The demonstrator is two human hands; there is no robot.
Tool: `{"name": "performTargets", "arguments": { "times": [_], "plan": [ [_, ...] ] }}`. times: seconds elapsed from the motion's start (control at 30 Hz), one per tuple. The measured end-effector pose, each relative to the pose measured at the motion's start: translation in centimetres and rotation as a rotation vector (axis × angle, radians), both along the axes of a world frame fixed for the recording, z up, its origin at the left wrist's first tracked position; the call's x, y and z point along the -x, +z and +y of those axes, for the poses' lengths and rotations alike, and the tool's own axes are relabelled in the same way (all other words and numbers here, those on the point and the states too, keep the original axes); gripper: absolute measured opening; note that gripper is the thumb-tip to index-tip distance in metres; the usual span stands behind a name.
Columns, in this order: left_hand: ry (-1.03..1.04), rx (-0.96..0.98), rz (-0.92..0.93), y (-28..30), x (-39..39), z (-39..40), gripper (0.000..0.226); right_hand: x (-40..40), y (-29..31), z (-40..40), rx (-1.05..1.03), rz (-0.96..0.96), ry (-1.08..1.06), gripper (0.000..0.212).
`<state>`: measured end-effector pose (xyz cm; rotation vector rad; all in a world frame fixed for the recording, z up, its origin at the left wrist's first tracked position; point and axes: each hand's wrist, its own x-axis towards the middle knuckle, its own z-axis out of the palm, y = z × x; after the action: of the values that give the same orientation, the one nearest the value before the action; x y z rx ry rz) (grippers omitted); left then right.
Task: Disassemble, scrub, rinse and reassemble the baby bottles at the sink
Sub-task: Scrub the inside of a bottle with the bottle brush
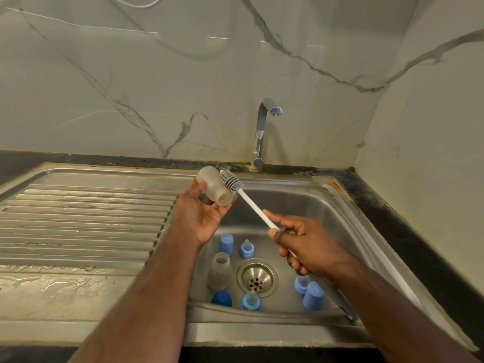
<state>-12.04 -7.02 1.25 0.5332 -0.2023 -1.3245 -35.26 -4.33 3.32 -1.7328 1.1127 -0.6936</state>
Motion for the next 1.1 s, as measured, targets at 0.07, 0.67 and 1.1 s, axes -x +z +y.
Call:
{"name": "performTargets", "arguments": {
  "times": [0.07,0.67,1.1],
  "plan": [
    [-0.02,-0.012,-0.001,0.0,0.0,0.1,0.034,0.1,-0.3,-0.2,0.015,0.026,-0.012,0.04],
    [-0.044,-0.146,-0.382,-0.5,0.8,0.1,0.044,0.3,-1.0,-0.9,0.323,0.269,0.035,0.042],
    [-0.022,-0.197,-0.435,0.0,1.2,0.4,0.031,0.7,-1.5,-2.5,0.336,0.319,-0.086,0.045]
  ]
}}
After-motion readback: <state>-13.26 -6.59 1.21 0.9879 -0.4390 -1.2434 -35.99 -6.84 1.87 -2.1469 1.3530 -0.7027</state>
